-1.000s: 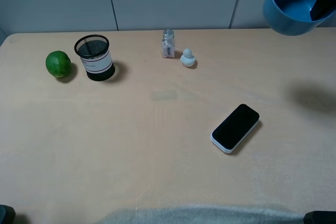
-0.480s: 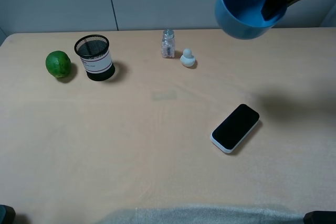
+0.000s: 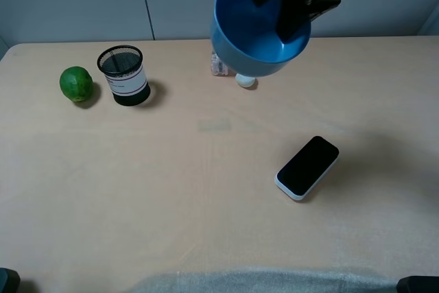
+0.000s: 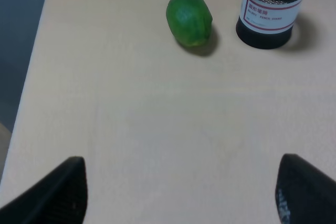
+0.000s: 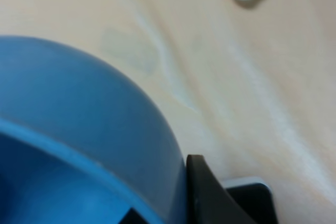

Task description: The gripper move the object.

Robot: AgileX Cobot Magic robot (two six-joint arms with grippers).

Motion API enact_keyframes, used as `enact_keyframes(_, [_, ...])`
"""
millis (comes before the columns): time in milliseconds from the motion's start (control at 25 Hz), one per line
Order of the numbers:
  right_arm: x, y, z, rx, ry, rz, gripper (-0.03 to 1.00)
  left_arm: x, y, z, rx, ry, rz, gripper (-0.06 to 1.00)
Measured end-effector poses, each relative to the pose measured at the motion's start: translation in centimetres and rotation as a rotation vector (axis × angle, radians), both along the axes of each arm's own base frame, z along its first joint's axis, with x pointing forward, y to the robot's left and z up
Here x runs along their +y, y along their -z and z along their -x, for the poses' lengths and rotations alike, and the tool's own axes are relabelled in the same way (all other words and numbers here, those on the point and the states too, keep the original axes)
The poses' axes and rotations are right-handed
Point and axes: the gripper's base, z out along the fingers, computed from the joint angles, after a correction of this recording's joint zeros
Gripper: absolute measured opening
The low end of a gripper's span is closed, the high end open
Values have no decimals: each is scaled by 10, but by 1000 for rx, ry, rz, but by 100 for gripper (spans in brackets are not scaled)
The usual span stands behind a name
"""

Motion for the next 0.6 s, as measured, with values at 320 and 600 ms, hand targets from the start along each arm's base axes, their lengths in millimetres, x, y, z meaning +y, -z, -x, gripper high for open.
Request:
enact_keyframes(320, [3,19,-9,12,-6,72,-1,0,0,0,0,0,0,80])
enact_keyframes(600, [2,53,-23,40,-10,172,-1,0,0,0,0,0,0,80])
